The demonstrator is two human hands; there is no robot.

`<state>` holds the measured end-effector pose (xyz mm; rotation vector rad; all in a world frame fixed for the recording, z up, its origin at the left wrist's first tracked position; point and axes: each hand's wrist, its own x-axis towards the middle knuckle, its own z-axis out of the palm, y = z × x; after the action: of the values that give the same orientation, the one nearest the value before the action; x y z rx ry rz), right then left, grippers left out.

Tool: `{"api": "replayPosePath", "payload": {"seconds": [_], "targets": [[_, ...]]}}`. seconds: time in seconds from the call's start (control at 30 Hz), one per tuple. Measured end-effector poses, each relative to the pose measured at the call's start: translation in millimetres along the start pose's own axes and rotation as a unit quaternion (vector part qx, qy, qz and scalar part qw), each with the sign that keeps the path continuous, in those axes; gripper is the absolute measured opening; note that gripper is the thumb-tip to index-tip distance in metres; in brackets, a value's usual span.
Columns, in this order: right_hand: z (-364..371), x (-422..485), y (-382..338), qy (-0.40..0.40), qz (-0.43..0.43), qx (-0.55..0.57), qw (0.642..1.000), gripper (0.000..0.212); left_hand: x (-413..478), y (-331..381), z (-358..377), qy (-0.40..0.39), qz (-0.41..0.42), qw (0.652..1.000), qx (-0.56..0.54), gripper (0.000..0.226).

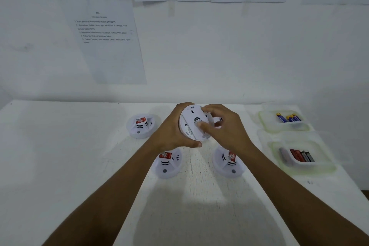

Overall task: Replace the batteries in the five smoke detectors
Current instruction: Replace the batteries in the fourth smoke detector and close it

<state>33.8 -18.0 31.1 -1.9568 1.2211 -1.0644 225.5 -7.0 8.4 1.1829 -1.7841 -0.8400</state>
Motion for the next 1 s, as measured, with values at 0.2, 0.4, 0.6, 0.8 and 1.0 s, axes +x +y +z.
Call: {"api": "replayPosePath", "payload": {"seconds": [0.2,0.4,0.6,0.8,1.0], "targets": [[8.4,4.1,-9.0,-0.011,0.012,0.003,1.0,0.061,1.6,1.8,-8.0,0.012,-0.015,1.0,-0.02,0.095],[7.6,11.7,-9.9,-0.039,0.007,-0.012,0.999,0.062,4.4,-0.7,-5.8,0.019,-0.016,1.0,-0.013,0.094],[8.6,16.2,-6.8,-0.037,0.01,-0.004,0.999,0.062,9.9,1.5,-6.7,0.019,-0.016,1.0,-0.013,0.091],[9.6,20.0,-4.3,-0.033,0.015,-0.008,0.999,0.064,14.1,0.6,-9.1,0.007,-0.012,1.0,-0.01,0.096],[10.4,22.6,0.4,-0.045,0.007,-0.028,0.999,0.066,17.5,-4.2,-8.3,0.005,-0.009,1.0,-0.012,0.097]]}}
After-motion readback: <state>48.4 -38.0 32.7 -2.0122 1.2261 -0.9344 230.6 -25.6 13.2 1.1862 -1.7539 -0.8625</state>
